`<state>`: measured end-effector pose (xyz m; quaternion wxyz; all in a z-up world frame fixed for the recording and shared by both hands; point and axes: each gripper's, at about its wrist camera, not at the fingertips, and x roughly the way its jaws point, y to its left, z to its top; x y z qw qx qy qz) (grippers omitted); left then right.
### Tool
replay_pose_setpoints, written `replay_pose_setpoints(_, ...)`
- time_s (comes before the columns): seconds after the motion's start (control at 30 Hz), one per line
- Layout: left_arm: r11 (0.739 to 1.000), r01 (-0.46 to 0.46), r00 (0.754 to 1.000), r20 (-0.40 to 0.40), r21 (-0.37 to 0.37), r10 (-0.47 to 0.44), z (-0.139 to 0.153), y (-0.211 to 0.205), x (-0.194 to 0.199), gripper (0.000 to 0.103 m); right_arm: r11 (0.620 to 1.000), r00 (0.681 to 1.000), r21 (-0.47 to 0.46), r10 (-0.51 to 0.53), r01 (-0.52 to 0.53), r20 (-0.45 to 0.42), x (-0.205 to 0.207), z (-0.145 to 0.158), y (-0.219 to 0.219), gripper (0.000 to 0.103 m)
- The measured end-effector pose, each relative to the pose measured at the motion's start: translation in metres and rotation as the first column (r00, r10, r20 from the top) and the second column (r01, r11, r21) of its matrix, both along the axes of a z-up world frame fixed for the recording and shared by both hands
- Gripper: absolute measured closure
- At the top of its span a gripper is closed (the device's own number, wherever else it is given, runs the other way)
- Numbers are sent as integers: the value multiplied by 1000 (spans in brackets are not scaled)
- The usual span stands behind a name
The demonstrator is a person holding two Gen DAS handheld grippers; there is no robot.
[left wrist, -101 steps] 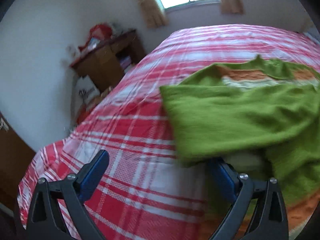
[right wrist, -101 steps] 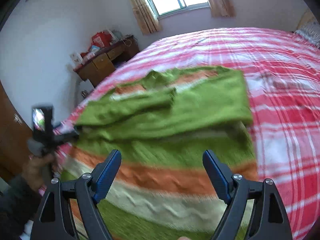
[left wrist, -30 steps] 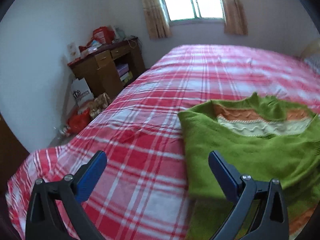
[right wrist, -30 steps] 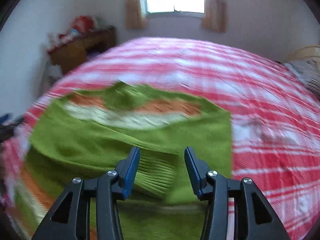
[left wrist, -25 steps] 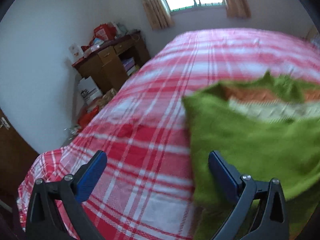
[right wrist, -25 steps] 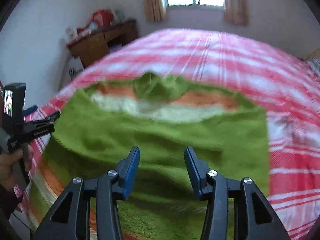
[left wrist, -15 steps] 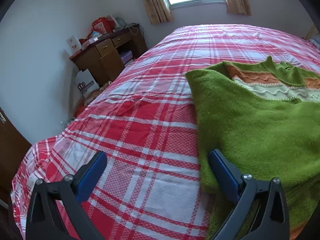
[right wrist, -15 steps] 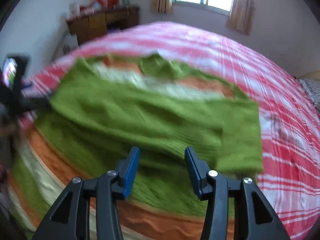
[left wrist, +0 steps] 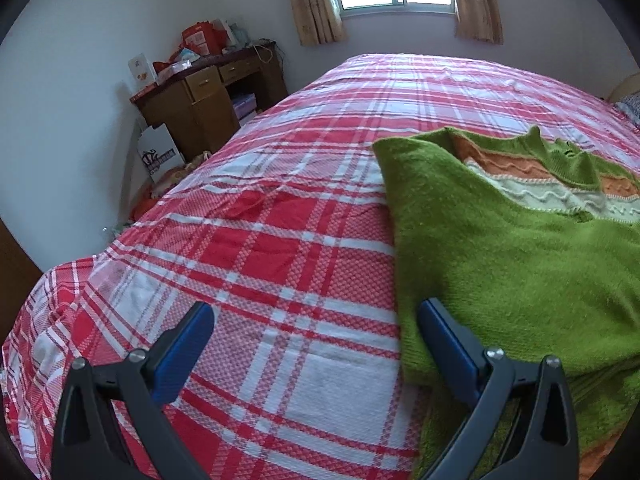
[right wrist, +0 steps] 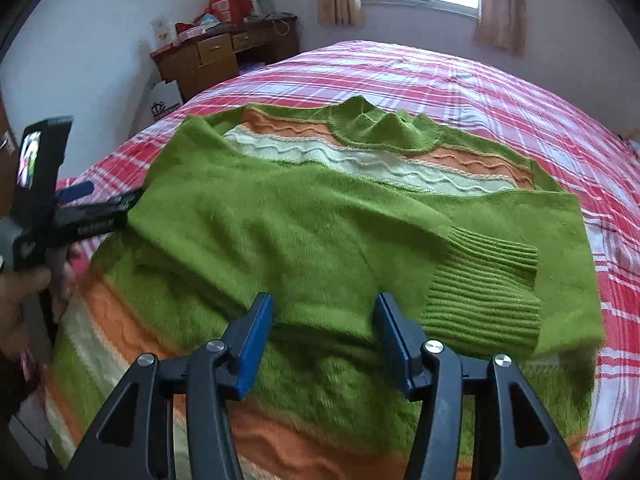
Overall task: Fold small clothes
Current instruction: 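Press and smooth the folded sleeve flat with the right tool, then move both tools back over the striped hem of the sweater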
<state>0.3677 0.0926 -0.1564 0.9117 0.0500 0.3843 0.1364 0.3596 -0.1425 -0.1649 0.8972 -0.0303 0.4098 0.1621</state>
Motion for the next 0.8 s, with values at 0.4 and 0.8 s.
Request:
replay_pose_setpoints(0.4, 999, 7, 1000, 9, -52, -7, 0, 8, -9, 0, 1000, 999, 0, -21, 21, 23, -4, -2, 1, 49)
replay_pose_setpoints(0.8, 997, 25, 999, 50, -71, -21, 8, 13, -30, 0, 990, 996, 116, -79, 74, 40, -22, 6, -27, 48)
